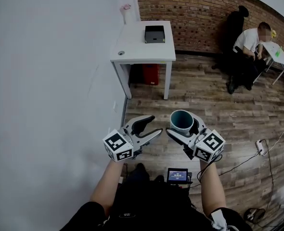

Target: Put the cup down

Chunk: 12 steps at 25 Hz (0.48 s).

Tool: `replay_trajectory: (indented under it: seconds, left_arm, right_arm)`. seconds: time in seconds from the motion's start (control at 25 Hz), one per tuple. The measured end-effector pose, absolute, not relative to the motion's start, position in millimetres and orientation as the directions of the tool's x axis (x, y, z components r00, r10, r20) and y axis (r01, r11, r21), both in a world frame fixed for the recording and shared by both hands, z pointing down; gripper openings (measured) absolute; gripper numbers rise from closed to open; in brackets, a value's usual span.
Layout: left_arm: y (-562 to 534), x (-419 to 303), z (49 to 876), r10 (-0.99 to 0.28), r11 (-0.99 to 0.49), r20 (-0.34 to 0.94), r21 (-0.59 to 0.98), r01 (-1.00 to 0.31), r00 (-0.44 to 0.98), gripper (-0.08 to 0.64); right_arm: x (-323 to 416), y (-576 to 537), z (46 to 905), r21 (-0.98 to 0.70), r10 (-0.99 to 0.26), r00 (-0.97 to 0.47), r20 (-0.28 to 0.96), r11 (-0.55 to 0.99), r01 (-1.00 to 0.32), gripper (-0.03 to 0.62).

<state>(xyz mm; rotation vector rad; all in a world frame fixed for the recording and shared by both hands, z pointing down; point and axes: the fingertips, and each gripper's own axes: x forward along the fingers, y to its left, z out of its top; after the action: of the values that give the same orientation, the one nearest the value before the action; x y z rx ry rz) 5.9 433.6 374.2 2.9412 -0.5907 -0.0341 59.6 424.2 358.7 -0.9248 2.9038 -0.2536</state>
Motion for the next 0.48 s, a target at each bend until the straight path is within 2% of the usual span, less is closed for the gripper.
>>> replay_trajectory:
  seconds: [0.48]
  left_arm:
    - [389, 9, 387, -0.392, -0.908, 0.005, 0.162, -0.387, 0.92, 0.241]
  right_arm:
    - [67, 385, 371, -0.189, -0.585, -0.811, -0.007, 0.797, -0.573, 0.39]
